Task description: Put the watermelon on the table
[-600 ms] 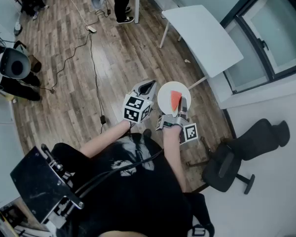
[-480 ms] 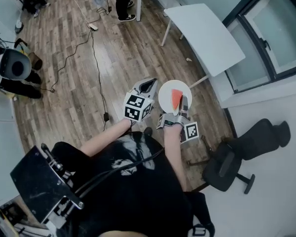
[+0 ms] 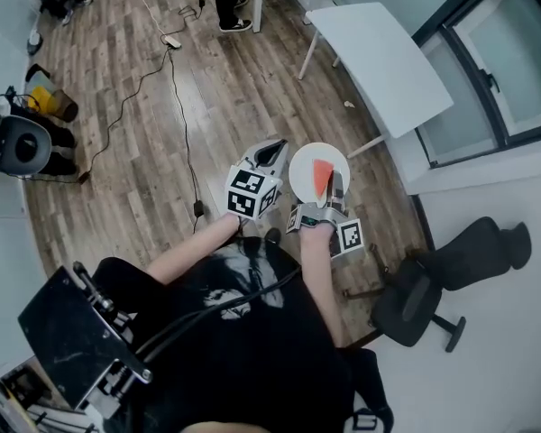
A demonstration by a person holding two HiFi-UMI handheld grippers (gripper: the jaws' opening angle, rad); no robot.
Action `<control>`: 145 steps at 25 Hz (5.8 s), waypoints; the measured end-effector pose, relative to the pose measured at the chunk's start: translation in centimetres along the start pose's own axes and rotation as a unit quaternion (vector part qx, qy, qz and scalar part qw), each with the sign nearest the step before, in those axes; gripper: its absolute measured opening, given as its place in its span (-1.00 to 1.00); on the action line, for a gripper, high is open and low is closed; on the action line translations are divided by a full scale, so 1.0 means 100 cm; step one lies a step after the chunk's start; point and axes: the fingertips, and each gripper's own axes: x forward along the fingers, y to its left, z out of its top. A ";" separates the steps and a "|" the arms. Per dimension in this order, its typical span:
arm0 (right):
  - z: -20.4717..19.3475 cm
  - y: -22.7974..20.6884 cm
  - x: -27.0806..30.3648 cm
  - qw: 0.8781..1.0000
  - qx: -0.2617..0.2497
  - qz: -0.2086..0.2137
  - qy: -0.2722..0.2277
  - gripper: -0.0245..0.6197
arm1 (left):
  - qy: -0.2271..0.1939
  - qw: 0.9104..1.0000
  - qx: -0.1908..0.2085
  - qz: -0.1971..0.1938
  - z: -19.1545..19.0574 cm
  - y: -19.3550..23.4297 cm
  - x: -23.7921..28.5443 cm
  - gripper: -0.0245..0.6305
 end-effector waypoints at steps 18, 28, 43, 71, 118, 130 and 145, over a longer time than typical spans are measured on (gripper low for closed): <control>-0.037 -0.064 0.027 0.997 0.014 -0.071 -0.005 -0.84 | 0.044 0.998 -0.045 -0.012 -0.029 0.068 0.018 -0.91; 0.020 -0.027 0.168 0.999 0.015 -0.025 0.018 -0.84 | 0.031 0.999 -0.009 -0.006 0.027 0.085 0.149 -0.91; 0.080 -0.032 0.319 0.998 0.030 -0.050 0.036 -0.84 | 0.046 0.999 -0.015 0.004 0.069 0.117 0.304 -0.91; 0.148 -0.035 0.639 0.998 0.006 -0.045 -0.030 -0.84 | 0.097 0.989 -0.012 -0.113 0.136 0.237 0.615 -0.91; 0.433 -0.209 0.885 0.695 -0.550 -0.452 0.105 -0.31 | 0.299 0.936 -0.132 -0.130 0.039 0.262 0.893 -0.91; 0.351 -0.073 0.818 0.662 -0.702 -0.251 0.077 -0.49 | 0.210 0.957 0.085 -0.179 0.090 0.228 0.874 -0.91; 0.315 -0.011 0.740 0.686 -0.686 -0.244 -0.011 -0.84 | 0.149 0.947 0.160 -0.235 0.134 0.191 0.841 -0.91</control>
